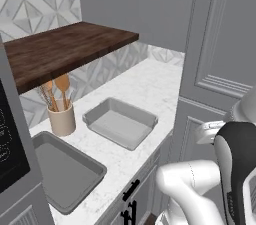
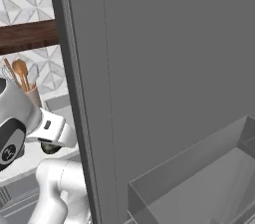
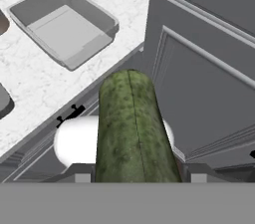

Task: Place one cucumber and one chicken drumstick in each tupperware on the nearby counter, to pack two identical lunches.

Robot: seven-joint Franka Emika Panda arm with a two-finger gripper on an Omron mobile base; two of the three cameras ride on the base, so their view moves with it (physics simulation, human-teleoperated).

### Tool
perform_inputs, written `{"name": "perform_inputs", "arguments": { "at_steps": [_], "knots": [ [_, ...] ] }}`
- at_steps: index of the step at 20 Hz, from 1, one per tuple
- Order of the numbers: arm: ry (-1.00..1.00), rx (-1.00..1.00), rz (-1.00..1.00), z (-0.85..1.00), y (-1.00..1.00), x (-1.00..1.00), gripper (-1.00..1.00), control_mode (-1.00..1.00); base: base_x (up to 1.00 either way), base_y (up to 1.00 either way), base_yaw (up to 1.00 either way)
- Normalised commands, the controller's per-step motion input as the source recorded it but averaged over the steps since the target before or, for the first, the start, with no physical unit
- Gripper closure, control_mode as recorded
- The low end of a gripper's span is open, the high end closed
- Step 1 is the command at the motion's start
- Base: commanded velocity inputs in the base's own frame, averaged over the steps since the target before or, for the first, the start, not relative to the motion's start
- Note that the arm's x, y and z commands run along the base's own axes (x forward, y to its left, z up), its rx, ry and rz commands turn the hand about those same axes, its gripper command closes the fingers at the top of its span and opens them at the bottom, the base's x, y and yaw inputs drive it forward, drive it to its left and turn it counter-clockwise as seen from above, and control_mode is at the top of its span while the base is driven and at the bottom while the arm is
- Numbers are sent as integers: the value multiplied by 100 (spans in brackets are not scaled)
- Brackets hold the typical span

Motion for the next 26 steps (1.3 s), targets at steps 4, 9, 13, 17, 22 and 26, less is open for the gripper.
{"name": "perform_inputs", "arguments": {
  "at_steps": [4, 9, 13, 17, 22, 26],
  "knots": [
    [0, 0, 0, 0, 0, 0, 100, 100, -25, 50, 10],
    [0, 0, 0, 0, 0, 0, 100, 100, -40, 59, 10],
    [0, 0, 0, 0, 0, 0, 100, 100, -47, 83, 22],
    [0, 0, 0, 0, 0, 0, 100, 100, -44, 70, 22],
    [0, 0, 0, 0, 0, 0, 100, 100, -37, 82, 26],
    [0, 0, 0, 0, 0, 0, 100, 100, -39, 94, 30]
  ]
}}
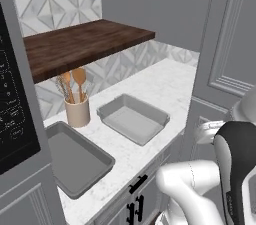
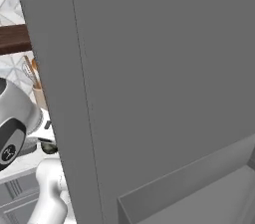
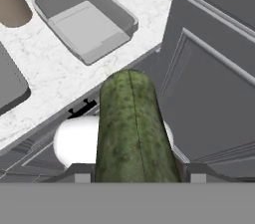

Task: Place one cucumber and one chicken drumstick in each tupperware on the nearby counter, to pack two identical lunches.

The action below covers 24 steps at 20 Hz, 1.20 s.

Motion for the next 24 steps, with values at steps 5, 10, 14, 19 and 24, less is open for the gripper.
{"name": "perform_inputs", "arguments": {
  "at_steps": [5, 10, 14, 19, 24],
  "knots": [
    [-1, 0, 30, -7, 77, -4, 100, -100, -6, 17, 6],
    [0, 0, 33, -11, 100, 10, 100, -100, 0, 0, 0],
    [0, 4, 26, -14, 85, 57, 100, -100, 0, 0, 0],
    [3, 0, 13, -43, 85, 89, 100, -100, 0, 0, 0],
    [3, 0, 4, -59, 99, 68, 100, -100, 0, 0, 0]
  ]
}}
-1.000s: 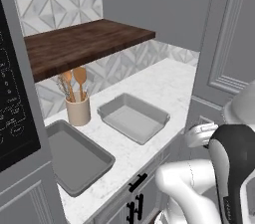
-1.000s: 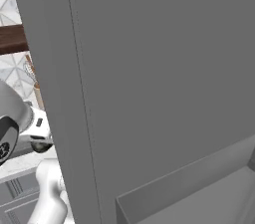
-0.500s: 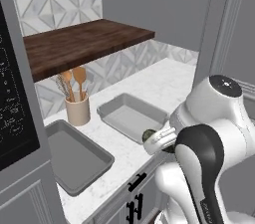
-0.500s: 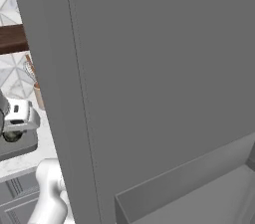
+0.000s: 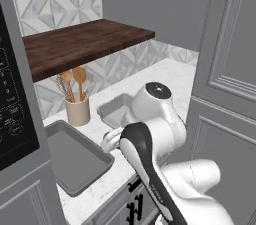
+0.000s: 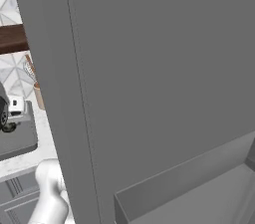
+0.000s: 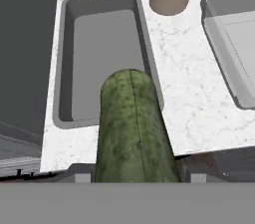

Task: Place one cucumber and one chicken drumstick in each tupperware on the nearby counter, to pack two identical lunches.

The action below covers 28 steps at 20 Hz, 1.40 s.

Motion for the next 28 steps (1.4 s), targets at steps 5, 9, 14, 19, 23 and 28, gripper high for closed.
{"name": "perform_inputs", "arguments": {
  "at_steps": [5, 9, 14, 19, 23, 28],
  "knots": [
    [8, -5, -2, -48, 75, 95, 100, -100, 0, 0, 0],
    [8, 0, 0, -46, 80, 100, 100, -100, 0, 0, 0],
    [17, 0, 0, -37, 72, 90, 100, -100, 0, 0, 0],
    [1, 0, 0, -31, 75, 38, 100, -100, 0, 0, 0],
    [0, -1, 0, -39, 31, 23, 100, -100, 0, 0, 0],
    [0, -2, 0, -39, 18, 17, 100, -100, 0, 0, 0]
  ]
}}
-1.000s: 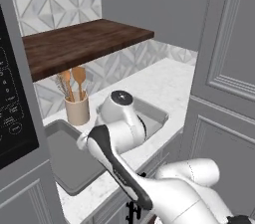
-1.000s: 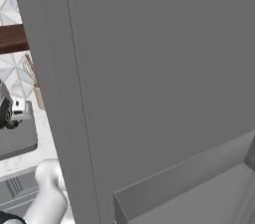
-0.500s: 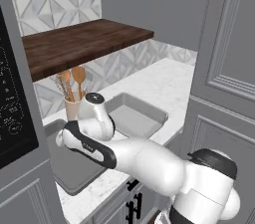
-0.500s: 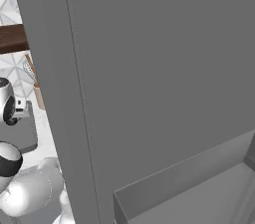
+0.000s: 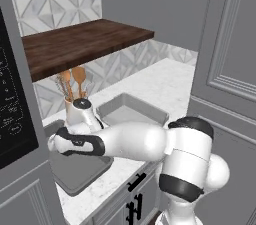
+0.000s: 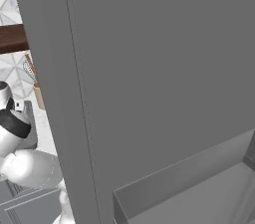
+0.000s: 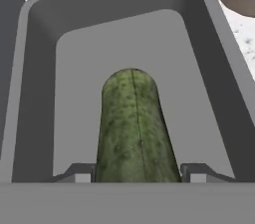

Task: Place one cucumber and one chicken drumstick in each tupperware on the nearby counter, to pack two identical lunches.

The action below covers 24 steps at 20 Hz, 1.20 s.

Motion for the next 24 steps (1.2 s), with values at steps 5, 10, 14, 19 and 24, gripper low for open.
{"name": "perform_inputs", "arguments": {
  "at_steps": [5, 10, 14, 19, 24],
  "knots": [
    [0, -2, 0, -38, 22, 11, -100, -100, 0, 0, 0],
    [0, 0, 0, -2, 0, 0, -100, -100, 0, 0, 0],
    [0, 0, 0, 22, -3, -1, -100, -100, 0, 0, 0],
    [-6, 1, -6, 28, -34, -14, -100, -100, 0, 0, 0],
    [-3, 0, -31, 41, -99, 0, -100, -100, 0, 0, 0]
  ]
}}
